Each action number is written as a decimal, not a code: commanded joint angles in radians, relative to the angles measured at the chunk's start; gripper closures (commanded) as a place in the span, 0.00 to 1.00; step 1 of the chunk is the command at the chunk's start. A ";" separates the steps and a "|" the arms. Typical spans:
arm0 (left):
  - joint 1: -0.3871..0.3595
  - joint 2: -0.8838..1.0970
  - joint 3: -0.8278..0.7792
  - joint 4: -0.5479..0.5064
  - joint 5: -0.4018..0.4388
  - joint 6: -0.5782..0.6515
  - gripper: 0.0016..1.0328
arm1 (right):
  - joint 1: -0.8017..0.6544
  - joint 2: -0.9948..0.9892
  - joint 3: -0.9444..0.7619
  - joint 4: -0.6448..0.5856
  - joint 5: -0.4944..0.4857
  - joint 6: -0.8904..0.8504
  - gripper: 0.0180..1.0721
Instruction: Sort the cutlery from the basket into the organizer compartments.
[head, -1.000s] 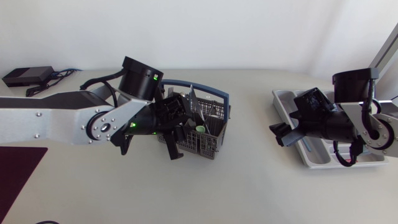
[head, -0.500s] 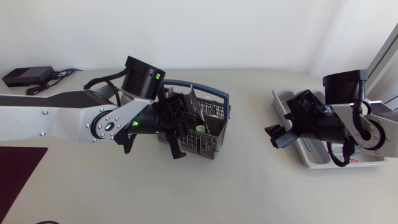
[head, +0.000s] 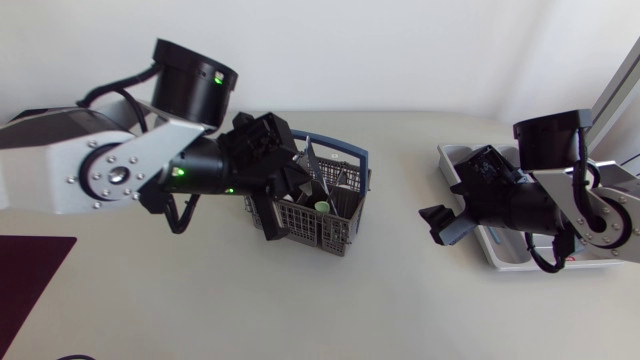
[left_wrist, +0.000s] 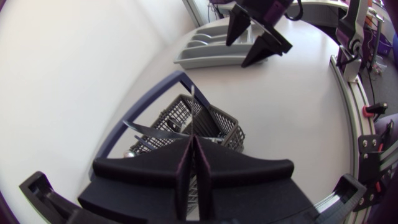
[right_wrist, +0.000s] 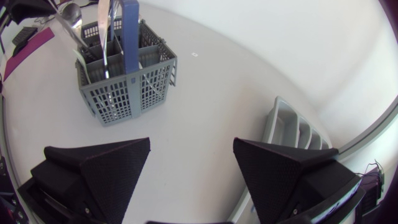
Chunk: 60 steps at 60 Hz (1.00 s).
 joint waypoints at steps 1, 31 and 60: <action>-0.008 -0.080 0.068 -0.019 0.012 -0.032 0.97 | 0.026 -0.038 -0.001 -0.026 0.009 0.014 0.07; -0.018 -0.217 0.297 -0.298 0.103 -0.216 0.97 | 0.174 -0.238 0.088 -0.200 -0.110 0.043 0.07; 0.023 -0.080 0.289 -0.315 0.364 -0.338 0.97 | 0.170 -0.243 0.135 -0.248 -0.452 0.041 0.07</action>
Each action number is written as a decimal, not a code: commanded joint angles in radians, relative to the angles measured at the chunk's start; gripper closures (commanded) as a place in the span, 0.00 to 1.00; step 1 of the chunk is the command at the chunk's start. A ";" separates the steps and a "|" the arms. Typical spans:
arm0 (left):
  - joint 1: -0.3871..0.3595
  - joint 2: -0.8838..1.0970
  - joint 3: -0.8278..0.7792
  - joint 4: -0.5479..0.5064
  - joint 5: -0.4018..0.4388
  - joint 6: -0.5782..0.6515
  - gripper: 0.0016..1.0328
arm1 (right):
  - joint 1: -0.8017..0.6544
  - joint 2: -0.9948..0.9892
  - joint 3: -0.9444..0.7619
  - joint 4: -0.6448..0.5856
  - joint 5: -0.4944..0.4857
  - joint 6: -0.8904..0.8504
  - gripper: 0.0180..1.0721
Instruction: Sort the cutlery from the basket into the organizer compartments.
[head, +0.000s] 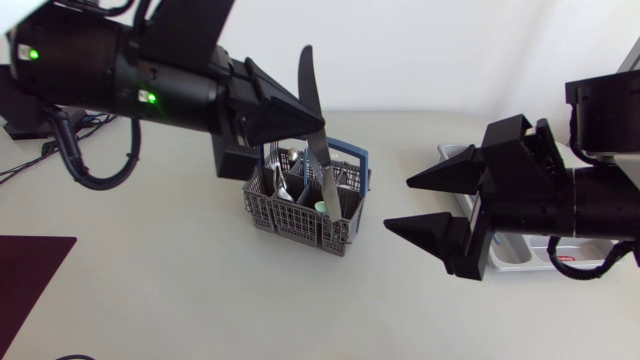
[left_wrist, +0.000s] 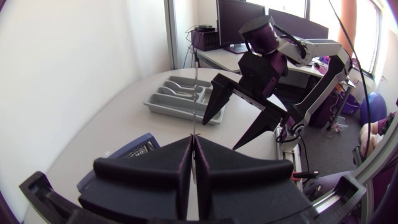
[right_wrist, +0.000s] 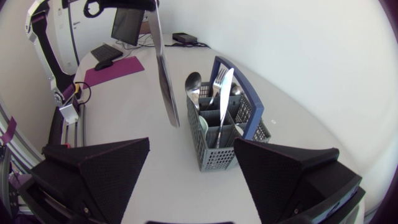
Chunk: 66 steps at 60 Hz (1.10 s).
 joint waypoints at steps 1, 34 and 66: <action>0.010 0.037 0.013 0.017 0.036 -0.030 0.97 | -0.001 0.021 0.032 -0.010 -0.032 0.016 0.07; 0.021 0.133 0.038 0.058 0.190 -0.106 0.97 | 0.017 0.227 0.124 0.031 -0.209 0.070 0.20; 0.028 0.152 0.056 0.061 0.236 -0.126 0.97 | 0.065 0.286 0.146 0.036 -0.255 0.093 0.82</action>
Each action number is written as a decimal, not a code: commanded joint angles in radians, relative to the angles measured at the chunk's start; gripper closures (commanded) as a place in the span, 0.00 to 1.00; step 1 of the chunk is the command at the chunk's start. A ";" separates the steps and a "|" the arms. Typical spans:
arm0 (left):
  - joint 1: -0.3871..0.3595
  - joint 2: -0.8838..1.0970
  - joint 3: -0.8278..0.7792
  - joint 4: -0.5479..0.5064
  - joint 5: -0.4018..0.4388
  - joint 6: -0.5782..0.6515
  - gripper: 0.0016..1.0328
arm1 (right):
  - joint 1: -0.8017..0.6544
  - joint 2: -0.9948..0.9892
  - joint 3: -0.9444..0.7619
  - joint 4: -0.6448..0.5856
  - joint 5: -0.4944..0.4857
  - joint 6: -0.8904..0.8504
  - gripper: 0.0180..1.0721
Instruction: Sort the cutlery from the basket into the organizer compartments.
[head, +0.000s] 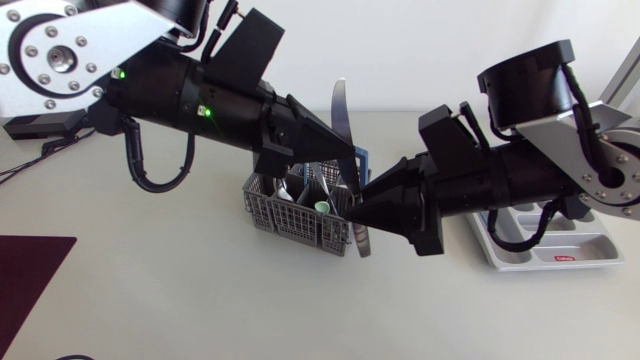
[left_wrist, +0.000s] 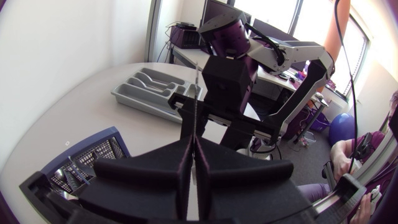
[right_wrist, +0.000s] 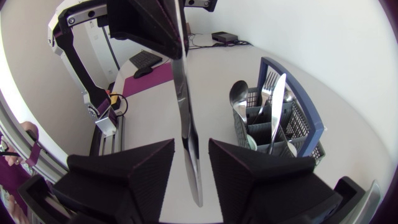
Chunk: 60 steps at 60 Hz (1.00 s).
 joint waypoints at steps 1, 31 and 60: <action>0.012 0.011 0.043 0.016 0.025 -0.022 0.97 | 0.006 0.014 0.019 0.004 -0.014 0.033 0.86; 0.076 0.014 0.097 0.019 0.033 -0.099 0.60 | -0.010 -0.018 0.000 -0.029 -0.025 0.044 0.95; 0.195 0.064 0.120 0.061 -0.150 -0.046 0.40 | -0.307 -0.109 -0.058 -0.169 -0.016 -0.100 0.95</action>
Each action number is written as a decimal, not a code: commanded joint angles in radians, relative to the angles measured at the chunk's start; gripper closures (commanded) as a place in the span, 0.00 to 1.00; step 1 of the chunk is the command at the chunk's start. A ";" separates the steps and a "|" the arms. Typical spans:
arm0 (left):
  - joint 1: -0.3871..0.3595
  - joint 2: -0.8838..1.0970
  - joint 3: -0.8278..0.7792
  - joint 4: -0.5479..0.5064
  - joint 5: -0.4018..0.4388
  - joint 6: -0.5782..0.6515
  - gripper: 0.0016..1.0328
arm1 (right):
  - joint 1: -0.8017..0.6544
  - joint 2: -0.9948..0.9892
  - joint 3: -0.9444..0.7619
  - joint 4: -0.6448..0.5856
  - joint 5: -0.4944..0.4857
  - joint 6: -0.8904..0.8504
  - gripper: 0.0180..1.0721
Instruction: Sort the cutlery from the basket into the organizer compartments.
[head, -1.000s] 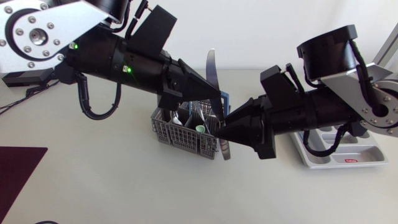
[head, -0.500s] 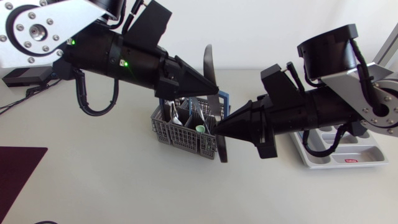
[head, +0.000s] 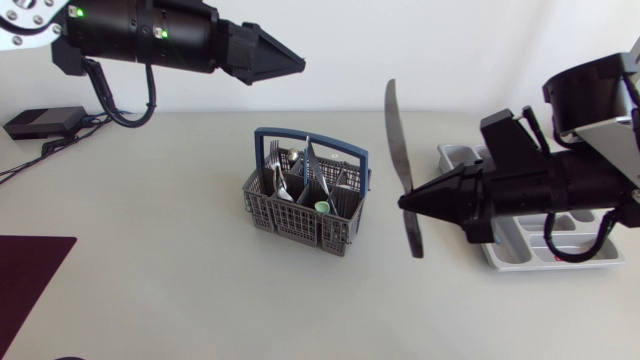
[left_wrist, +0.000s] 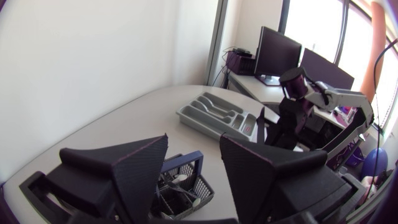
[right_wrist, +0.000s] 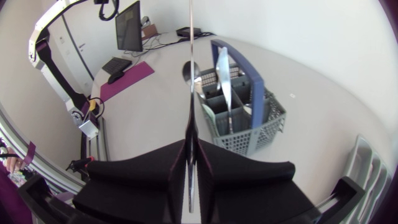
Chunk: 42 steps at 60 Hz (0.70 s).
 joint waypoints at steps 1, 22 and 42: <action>-0.024 0.028 -0.034 -0.014 -0.063 0.079 0.40 | -0.106 -0.017 -0.016 -0.032 -0.001 -0.076 0.95; -0.222 0.034 -0.166 -0.017 -0.402 0.314 0.42 | -0.498 0.106 0.036 0.022 0.064 -0.197 0.95; -0.271 0.057 -0.168 -0.014 -0.479 0.340 0.42 | -0.691 0.421 0.196 0.191 0.271 -0.220 0.95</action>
